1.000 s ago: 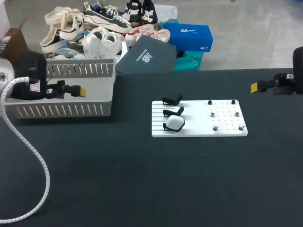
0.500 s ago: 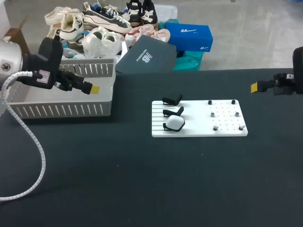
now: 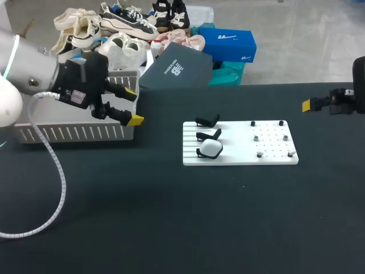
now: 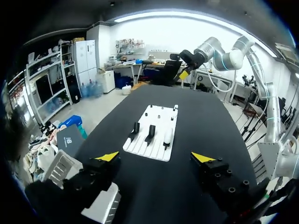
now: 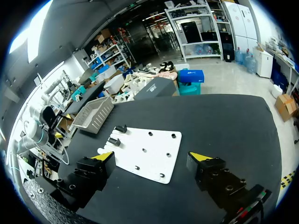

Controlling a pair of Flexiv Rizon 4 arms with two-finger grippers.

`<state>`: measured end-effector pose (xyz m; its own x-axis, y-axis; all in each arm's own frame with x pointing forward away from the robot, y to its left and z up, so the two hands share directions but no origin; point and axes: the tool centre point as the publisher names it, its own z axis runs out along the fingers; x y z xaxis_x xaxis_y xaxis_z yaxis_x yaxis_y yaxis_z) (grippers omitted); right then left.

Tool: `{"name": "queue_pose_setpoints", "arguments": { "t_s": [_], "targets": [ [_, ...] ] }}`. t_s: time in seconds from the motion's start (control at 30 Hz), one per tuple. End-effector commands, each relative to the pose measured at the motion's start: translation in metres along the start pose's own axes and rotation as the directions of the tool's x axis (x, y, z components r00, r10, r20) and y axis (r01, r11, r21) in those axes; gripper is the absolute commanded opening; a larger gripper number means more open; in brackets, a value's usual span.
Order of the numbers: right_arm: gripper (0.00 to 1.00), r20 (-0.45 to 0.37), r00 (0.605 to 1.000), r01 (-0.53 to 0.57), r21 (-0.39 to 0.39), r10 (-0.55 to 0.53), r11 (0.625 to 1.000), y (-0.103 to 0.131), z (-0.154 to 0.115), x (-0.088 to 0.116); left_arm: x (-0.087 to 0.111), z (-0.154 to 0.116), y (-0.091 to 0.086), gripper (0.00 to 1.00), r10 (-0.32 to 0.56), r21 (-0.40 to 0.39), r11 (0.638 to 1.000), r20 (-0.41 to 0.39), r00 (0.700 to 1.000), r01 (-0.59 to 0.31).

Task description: Pick up each earbud case from the left stands, insert the matching earbuds, close the lid, and place the case in the box.

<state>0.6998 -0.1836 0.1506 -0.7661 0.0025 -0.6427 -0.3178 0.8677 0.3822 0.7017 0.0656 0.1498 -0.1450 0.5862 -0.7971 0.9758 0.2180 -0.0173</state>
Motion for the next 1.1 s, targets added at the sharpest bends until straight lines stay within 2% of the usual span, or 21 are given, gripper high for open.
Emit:
{"name": "queue_pose_setpoints", "arguments": {
  "t_s": [0.03, 0.2, 0.43, 0.5, 0.57, 0.8, 0.9, 0.97, 1.1],
  "targets": [
    [1.0, -0.001, 1.0, 0.001, -0.004, -0.001, 1.0, -0.001, 0.0, 0.0, 0.005, 0.024, 0.013, 1.0, 0.076, 0.104, 0.991, 0.058, 0.995, -0.082],
    [1.0, -0.001, 1.0, 0.001, -0.004, -0.001, 1.0, -0.001, 0.0, 0.0, 0.008, 0.041, 0.014, 1.0, 0.083, 0.143, 0.985, 0.1, 0.991, -0.097],
    [1.0, -0.001, 1.0, 0.001, -0.004, -0.001, 1.0, -0.001, 0.0, 0.0, 0.011, 0.064, 0.008, 1.0, 0.071, 0.21, 0.974, 0.088, 0.994, -0.088],
    [1.0, -0.001, 1.0, 0.001, -0.004, -0.001, 1.0, -0.001, 0.0, 0.0, 0.013, 0.071, 0.004, 1.0, 0.073, 0.208, 0.974, 0.088, 0.993, -0.09],
    [1.0, -0.001, 1.0, 0.001, -0.004, -0.001, 1.0, -0.001, 0.0, 0.0, 0.016, 0.078, 0.001, 1.0, 0.094, 0.173, 0.979, 0.1, 0.991, -0.111],
    [1.0, -0.001, 1.0, 0.001, -0.004, -0.001, 1.0, -0.001, 0.0, 0.0, 0.025, 0.093, -0.004, 1.0, 0.079, 0.183, 0.978, 0.098, 0.992, -0.096],
    [1.0, -0.001, 1.0, 0.001, -0.004, -0.001, 1.0, -0.001, 0.0, 0.0, 0.026, 0.099, -0.005, 1.0, 0.118, 0.13, 0.982, 0.129, 0.985, -0.134],
    [1.0, -0.001, 1.0, 0.001, -0.004, -0.001, 1.0, -0.001, 0.0, 0.0, 0.026, 0.104, -0.006, 1.0, 0.097, 0.139, 0.984, 0.128, 0.987, -0.115],
    [1.0, -0.001, 1.0, 0.001, -0.004, -0.001, 1.0, -0.001, 0.0, 0.0, 0.027, 0.114, -0.009, 0.97, 0.114, 0.117, 0.984, 0.145, 0.983, -0.132]
  ]
}}
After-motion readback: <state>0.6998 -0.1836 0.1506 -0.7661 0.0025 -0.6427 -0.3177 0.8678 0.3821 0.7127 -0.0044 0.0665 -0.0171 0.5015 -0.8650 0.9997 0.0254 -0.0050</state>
